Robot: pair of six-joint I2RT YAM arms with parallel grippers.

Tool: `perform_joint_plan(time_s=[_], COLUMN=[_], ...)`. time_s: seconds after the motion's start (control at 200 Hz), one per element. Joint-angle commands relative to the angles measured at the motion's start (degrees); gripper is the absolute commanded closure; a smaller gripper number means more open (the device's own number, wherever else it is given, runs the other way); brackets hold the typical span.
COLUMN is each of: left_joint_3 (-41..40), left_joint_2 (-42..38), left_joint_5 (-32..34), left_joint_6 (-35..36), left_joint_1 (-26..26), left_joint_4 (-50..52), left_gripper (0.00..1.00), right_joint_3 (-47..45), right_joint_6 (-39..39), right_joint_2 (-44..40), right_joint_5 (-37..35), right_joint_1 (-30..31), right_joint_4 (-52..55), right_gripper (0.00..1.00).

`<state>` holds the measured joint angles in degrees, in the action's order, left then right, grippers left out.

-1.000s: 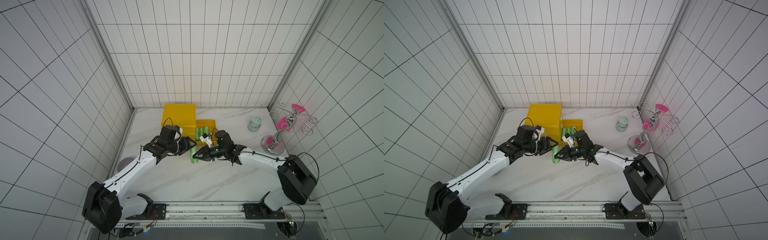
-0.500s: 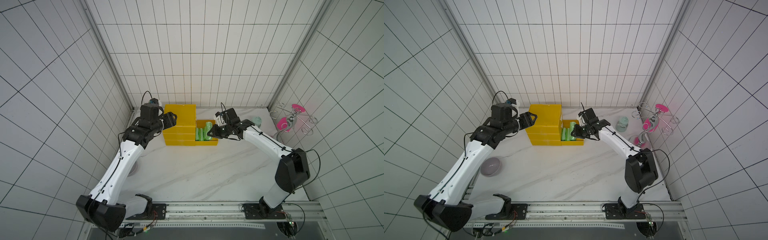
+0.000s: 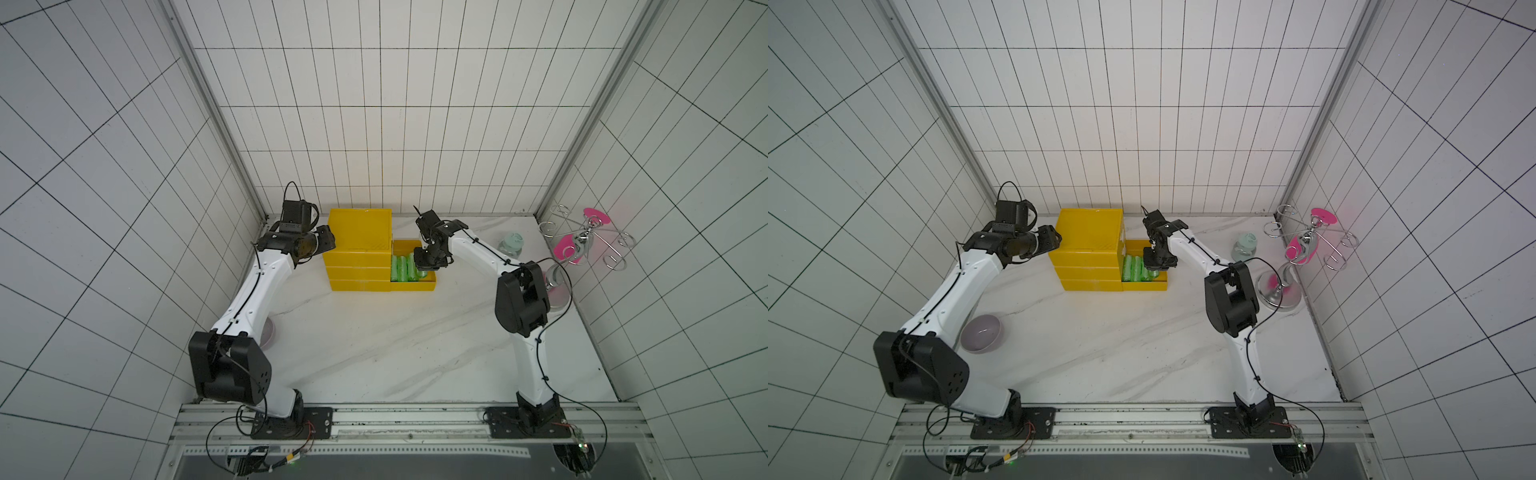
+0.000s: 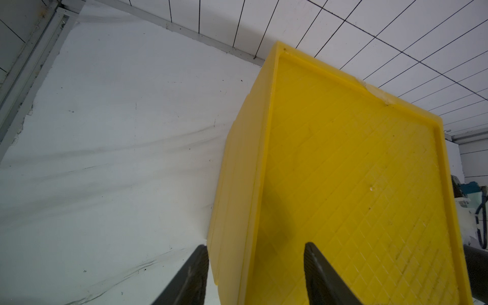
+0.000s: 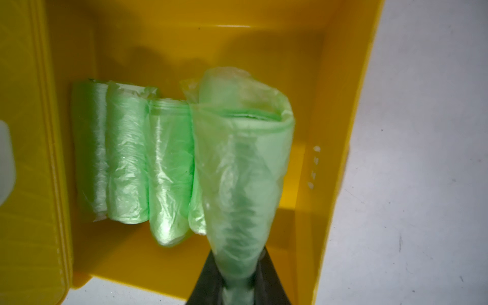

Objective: Sort the rolls of trash bags by color and place them into the drawer
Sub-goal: Place the roll of trash bags in the drawer.

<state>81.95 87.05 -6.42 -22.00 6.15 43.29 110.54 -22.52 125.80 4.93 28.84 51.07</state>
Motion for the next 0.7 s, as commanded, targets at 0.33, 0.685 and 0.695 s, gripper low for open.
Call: perform_joint_plan(time_s=[0.33,0.685,0.695], left_joint_3=[-1.09,-0.74,-0.74], left_joint_2=[3.22,4.26,4.27], left_joint_5=[-4.53,-5.26,-5.34], left_joint_6=[0.43,0.86,0.89], left_joint_1=[-0.30,-0.48,-0.52], left_joint_4=[-3.03,-2.92,-2.87], left_gripper=[0.45,0.49,0.49], right_joint_3=[7.95,5.02,4.90], right_joint_6=[-0.24,0.89,0.96], right_joint_2=[5.44,-5.86,-6.28], right_joint_5=[-1.50,0.76,0.69], right_joint_1=[-0.63,-0.63,-0.63], right_joint_4=[5.05,1.42,1.26], right_gripper=[0.65,0.53,0.53])
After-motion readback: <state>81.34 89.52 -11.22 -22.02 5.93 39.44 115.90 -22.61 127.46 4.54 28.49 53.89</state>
